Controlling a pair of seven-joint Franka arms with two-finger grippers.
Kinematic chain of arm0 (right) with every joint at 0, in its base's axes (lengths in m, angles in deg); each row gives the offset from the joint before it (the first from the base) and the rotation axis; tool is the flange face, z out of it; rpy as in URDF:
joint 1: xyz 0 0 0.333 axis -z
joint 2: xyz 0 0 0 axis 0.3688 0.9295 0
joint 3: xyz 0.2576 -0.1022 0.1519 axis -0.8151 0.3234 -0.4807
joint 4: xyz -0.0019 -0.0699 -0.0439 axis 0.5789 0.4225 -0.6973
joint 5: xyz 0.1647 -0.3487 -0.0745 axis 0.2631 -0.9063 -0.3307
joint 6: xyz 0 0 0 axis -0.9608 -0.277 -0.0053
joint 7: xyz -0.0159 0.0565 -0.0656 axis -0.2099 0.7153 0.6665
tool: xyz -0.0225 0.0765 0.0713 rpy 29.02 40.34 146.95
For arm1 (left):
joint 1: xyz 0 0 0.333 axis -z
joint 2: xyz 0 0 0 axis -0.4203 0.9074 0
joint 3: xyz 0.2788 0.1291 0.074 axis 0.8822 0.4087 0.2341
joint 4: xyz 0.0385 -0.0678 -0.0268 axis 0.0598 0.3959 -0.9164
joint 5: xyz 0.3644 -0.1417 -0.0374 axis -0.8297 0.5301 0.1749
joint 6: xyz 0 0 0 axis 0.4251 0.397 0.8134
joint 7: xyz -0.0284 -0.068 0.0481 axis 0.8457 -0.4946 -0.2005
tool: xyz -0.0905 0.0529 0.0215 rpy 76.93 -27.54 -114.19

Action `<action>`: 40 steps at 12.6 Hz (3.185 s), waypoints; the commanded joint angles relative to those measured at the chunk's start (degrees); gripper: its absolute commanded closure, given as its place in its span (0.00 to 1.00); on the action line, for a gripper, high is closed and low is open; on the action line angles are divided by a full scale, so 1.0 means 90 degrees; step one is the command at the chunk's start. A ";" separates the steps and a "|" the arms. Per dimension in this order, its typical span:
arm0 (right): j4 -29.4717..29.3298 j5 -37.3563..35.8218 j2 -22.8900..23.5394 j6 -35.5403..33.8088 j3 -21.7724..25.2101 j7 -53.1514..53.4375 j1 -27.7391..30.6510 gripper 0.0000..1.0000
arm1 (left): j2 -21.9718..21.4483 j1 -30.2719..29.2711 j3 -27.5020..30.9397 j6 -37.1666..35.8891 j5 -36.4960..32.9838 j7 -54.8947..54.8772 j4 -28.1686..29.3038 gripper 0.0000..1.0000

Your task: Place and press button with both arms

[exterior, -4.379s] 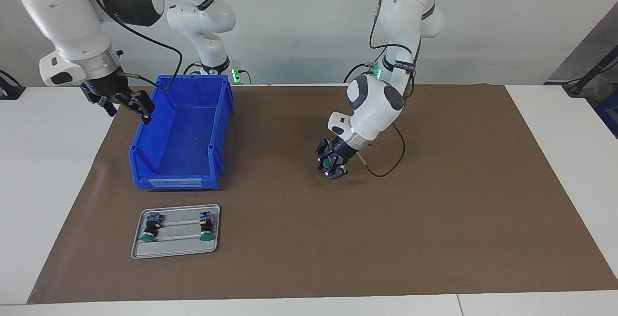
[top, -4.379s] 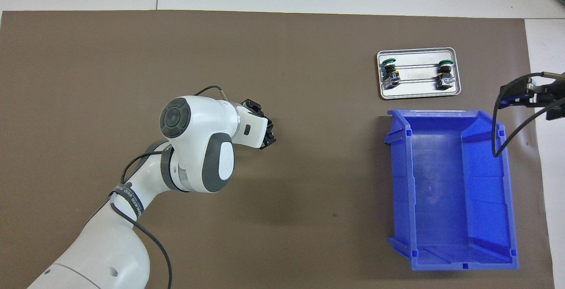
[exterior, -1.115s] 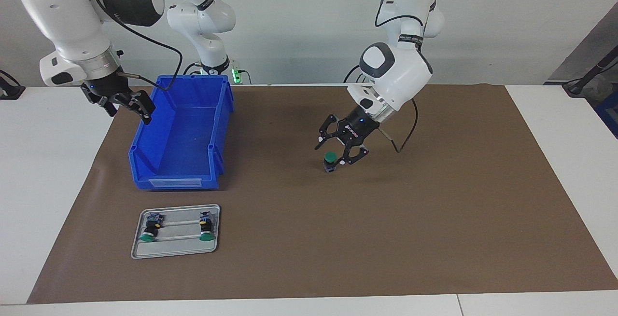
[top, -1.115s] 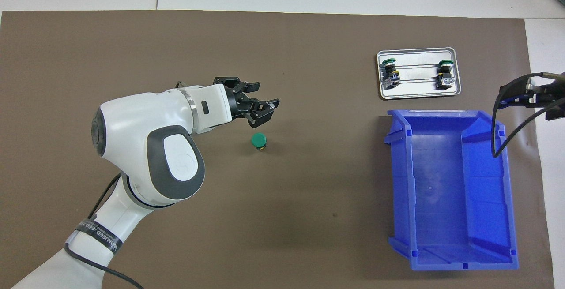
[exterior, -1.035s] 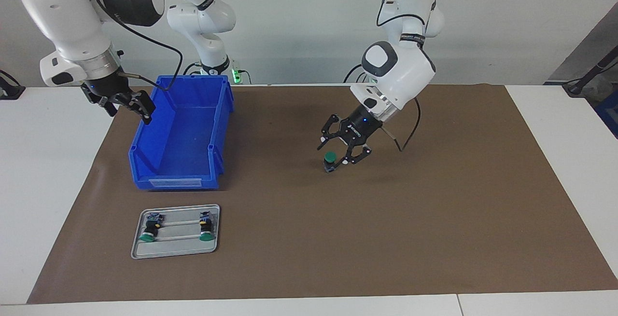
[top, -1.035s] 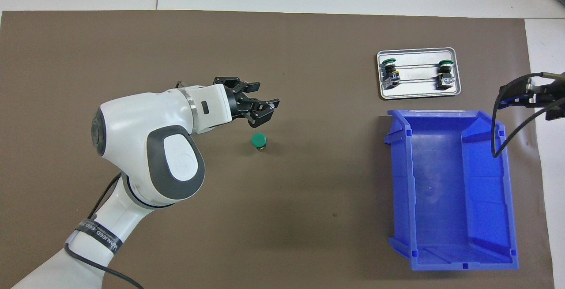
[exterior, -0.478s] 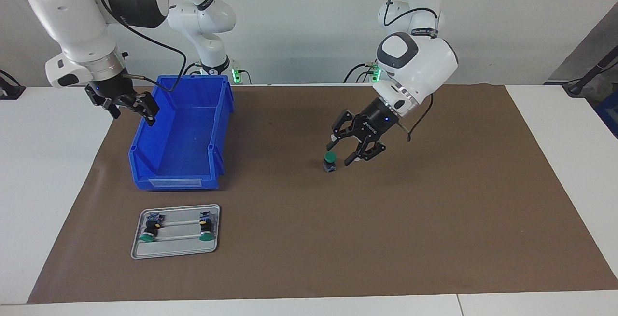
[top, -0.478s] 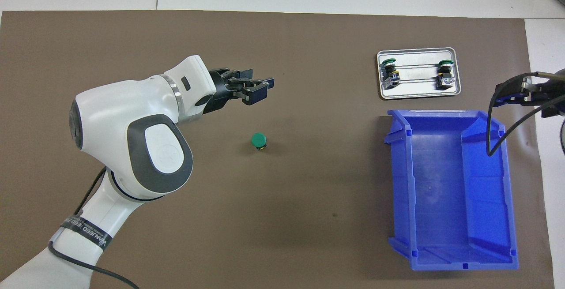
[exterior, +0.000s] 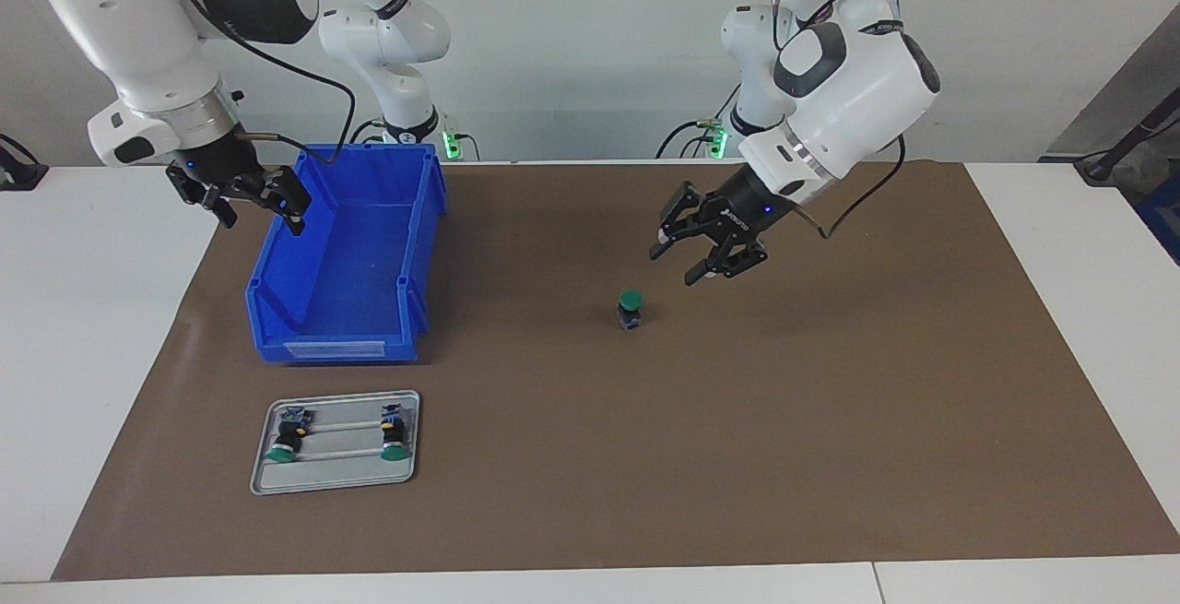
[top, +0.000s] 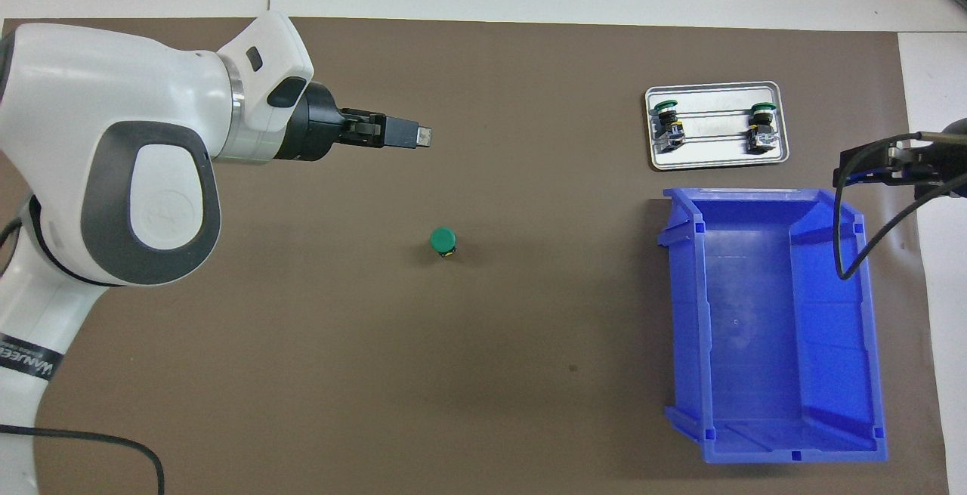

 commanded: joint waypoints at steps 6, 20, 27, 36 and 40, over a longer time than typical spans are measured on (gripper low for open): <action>0.0114 -0.0248 -0.0104 0.0013 -0.0006 -0.0163 -0.0058 0.00 | 0.0145 0.0898 -0.0043 -0.0868 -0.2971 0.2646 -0.0121 0.00; 0.0154 -0.0229 -0.0123 0.0023 -0.0006 -0.0144 -0.0038 0.00 | -0.0070 0.1240 -0.0063 -0.0097 -0.3255 0.3468 0.0848 0.85; 0.0154 -0.0229 -0.0123 0.0023 -0.0006 -0.0144 -0.0038 0.00 | 0.0516 0.1650 -0.0062 -0.0019 -0.3773 0.4141 0.0662 0.91; 0.0163 -0.0229 -0.0123 0.0023 -0.0006 -0.0134 -0.0038 0.00 | 0.0926 0.1748 -0.0043 0.0225 -0.3792 0.4523 0.0769 1.00; 0.0163 -0.0229 -0.0123 0.0023 -0.0006 -0.0134 -0.0038 0.00 | 0.0926 0.1719 -0.0023 0.0672 -0.3792 0.4650 0.1042 1.00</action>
